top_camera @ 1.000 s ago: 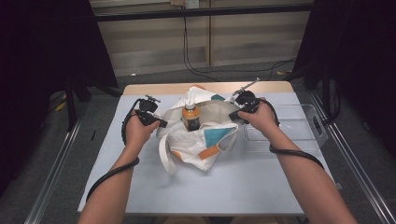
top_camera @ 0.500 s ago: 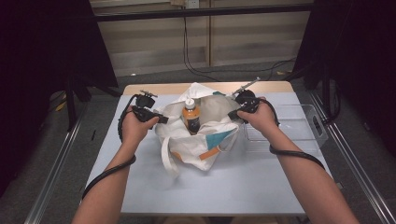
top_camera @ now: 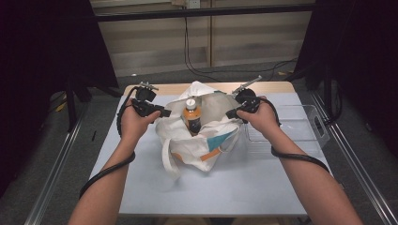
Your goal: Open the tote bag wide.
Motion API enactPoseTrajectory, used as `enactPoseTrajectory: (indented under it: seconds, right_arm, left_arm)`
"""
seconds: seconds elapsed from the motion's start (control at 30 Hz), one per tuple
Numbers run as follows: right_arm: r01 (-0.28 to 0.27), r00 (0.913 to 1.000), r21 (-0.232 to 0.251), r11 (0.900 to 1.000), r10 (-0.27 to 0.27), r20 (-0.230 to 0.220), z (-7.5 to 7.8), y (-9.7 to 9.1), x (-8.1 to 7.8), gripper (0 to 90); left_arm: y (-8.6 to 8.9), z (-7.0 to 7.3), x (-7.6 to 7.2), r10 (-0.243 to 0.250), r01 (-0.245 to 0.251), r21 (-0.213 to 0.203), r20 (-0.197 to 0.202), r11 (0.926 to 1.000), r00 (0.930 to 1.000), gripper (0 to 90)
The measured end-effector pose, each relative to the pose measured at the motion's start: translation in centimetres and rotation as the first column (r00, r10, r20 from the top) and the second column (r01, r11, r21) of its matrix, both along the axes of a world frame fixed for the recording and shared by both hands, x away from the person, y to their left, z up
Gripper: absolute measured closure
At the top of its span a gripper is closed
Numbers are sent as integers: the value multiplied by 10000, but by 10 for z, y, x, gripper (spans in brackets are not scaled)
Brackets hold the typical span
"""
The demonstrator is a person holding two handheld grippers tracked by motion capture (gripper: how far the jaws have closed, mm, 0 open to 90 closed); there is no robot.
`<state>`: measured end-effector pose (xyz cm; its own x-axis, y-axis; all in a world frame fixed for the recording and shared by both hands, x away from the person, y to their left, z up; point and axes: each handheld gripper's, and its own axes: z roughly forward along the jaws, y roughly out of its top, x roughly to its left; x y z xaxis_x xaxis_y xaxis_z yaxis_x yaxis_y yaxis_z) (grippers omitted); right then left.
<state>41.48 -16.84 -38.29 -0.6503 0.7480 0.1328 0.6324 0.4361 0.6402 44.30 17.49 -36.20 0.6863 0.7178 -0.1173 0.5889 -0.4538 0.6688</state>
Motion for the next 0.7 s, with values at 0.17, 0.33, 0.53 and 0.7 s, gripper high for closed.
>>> enactPoseTrajectory:
  seconds: [0.17, 0.33, 0.53, 0.7]
  right_arm:
    - [-230, 9997, 128, 9997, 230, 46, 2, 7, -6, 871]
    - [-512, 9986, 96, 9986, 511, 99, 4, 15, -12, 872]
    - [-494, 9987, 269, 9984, 491, 116, 10, 16, -16, 870]
    - [-548, 9985, 300, 9980, 545, 109, 11, 16, -21, 868]
  left_arm:
    - [-3, 1, 3, -86, 86, -8, 101, 10000, 9999, 583]
    - [-6, -1, 7, -219, 218, 102, 145, 9997, 9997, 583]
    - [-11, -1, 11, -146, 145, 78, 183, 9999, 9997, 585]
    - [-14, 1, 12, -309, 305, 186, 242, 9994, 9992, 589]
